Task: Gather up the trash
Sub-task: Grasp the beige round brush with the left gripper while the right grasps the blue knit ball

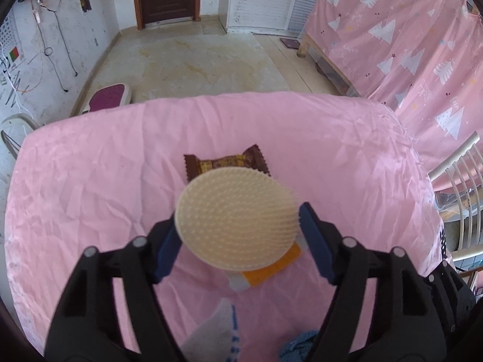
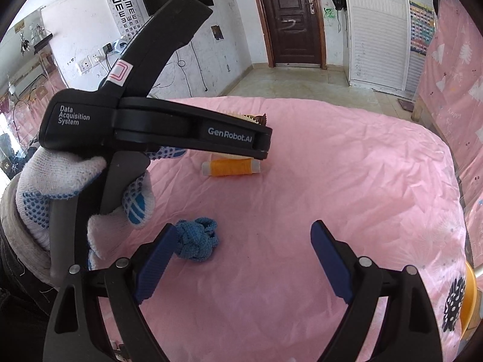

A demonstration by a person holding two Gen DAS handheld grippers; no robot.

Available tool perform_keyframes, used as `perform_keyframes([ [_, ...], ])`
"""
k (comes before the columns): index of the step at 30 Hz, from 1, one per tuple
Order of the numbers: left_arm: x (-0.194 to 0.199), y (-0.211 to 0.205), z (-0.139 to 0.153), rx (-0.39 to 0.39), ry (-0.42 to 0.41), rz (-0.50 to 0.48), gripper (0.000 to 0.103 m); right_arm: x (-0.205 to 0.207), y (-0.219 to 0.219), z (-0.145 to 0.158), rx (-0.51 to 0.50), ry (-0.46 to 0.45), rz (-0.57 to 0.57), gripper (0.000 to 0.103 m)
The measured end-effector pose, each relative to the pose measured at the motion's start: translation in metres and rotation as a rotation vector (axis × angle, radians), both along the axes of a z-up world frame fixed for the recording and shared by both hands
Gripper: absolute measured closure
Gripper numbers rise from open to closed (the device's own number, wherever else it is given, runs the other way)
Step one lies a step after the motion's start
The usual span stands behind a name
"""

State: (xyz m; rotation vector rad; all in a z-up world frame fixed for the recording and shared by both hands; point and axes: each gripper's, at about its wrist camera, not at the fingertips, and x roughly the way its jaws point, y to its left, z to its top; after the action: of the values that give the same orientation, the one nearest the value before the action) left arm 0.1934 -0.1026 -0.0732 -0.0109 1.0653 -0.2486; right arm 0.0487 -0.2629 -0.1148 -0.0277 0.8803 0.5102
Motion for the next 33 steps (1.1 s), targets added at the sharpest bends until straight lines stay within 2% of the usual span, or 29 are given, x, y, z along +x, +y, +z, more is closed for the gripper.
perform_keyframes([
  [7,-0.006,0.008,0.002,-0.041,0.002,-0.007,0.050,0.004,0.010,0.001,-0.014,0.001,0.015,0.023],
  [23,-0.028,0.059,0.041,-0.110,-0.086,0.043,0.050,-0.001,0.057,-0.010,-0.073,0.005,0.080,0.023],
  [29,-0.034,0.065,0.050,-0.120,-0.113,0.049,0.050,0.006,0.055,-0.012,-0.107,0.005,0.059,0.023],
  [31,-0.037,0.065,0.050,-0.124,-0.117,0.050,0.050,0.004,0.056,-0.012,-0.116,0.003,0.057,0.027],
  [32,-0.038,0.065,0.051,-0.127,-0.118,0.050,0.050,0.004,0.056,-0.013,-0.122,0.002,0.057,0.035],
  [33,-0.039,0.064,0.051,-0.129,-0.119,0.050,0.050,0.004,0.056,-0.014,-0.128,0.005,0.058,0.048],
])
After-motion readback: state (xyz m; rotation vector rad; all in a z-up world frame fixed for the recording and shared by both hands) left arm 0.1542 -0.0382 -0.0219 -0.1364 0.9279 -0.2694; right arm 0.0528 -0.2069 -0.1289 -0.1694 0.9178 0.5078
